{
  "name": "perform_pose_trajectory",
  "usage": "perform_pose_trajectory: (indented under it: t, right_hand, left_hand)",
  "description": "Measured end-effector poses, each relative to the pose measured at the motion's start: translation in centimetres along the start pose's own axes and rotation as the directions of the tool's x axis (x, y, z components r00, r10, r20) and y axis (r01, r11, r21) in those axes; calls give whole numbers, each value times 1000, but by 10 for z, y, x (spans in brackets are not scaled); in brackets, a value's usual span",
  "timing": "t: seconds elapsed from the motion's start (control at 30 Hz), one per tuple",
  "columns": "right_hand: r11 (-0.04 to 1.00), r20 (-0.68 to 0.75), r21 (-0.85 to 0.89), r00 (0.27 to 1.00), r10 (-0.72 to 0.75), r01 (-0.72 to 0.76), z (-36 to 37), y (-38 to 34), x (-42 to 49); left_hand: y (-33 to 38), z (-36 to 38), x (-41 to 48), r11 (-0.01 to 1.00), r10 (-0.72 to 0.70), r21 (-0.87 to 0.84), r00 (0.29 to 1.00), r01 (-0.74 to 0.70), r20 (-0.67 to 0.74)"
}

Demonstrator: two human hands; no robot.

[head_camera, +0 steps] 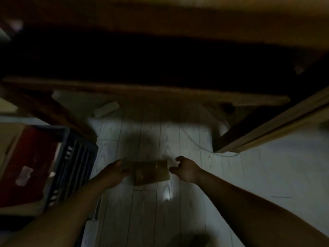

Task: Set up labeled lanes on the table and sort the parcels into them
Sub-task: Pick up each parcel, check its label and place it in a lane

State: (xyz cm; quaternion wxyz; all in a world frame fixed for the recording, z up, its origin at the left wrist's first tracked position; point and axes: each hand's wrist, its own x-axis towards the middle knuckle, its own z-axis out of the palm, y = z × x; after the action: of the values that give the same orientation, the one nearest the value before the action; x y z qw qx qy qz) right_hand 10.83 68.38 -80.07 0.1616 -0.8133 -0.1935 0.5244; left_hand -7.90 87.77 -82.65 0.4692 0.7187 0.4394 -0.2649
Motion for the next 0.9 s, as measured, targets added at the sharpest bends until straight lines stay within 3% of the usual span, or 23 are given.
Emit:
perform_pose_trajectory:
  t: [0.23, 0.37, 0.47, 0.67, 0.9]
  right_hand:
    - [990, -26, 138, 999, 43, -39, 89, 81, 149]
    - [870, -8, 494, 1000, -12, 15, 115, 105, 191]
    - [810, -13, 586, 1000, -16, 20, 117, 101, 184]
    - [808, 19, 590, 1000, -4, -8, 107, 61, 80]
    - [844, -20, 536, 1000, -22, 29, 41, -13, -135]
  left_hand:
    - [-68, 82, 125, 981, -93, -172, 995, 88, -25]
    - [-77, 124, 169, 863, -130, -495, 991, 99, -28]
    - [-80, 136, 173, 774, -170, -618, 985, 139, 8]
    - [-45, 95, 68, 632, -285, -751, 958, 192, 6]
    - [33, 11, -152, 522, -288, -815, 951, 254, 112]
